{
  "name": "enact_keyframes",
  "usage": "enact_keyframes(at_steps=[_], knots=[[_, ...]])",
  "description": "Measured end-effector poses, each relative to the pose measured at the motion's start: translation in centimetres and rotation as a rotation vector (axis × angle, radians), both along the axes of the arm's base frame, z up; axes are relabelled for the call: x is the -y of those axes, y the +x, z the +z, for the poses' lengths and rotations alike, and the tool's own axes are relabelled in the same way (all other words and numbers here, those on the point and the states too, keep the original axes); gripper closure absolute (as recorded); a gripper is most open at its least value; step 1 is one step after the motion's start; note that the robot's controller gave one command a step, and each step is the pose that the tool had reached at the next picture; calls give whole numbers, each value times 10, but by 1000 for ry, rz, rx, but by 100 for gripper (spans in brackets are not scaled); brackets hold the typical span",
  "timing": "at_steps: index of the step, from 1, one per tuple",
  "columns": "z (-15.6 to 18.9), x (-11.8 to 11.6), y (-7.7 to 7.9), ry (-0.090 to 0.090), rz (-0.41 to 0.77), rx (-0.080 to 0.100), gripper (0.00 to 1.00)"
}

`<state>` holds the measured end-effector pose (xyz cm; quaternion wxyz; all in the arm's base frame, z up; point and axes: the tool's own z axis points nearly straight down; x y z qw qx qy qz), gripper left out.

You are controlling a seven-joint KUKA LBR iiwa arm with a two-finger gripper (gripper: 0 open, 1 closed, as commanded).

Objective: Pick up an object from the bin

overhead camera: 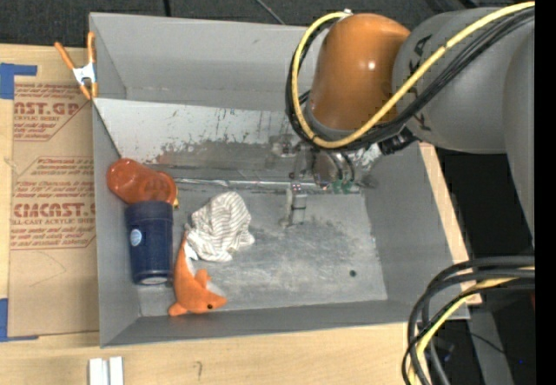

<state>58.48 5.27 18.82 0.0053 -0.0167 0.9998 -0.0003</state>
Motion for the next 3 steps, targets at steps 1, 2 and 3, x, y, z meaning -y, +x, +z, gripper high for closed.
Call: enact_keyframes(at_steps=[1, 2, 3], knots=[[-52, 9, -18, 1, -4, -9, 100], [-52, 9, -18, 1, -4, -9, 0], [-52, 9, -18, 1, -4, -9, 0]])
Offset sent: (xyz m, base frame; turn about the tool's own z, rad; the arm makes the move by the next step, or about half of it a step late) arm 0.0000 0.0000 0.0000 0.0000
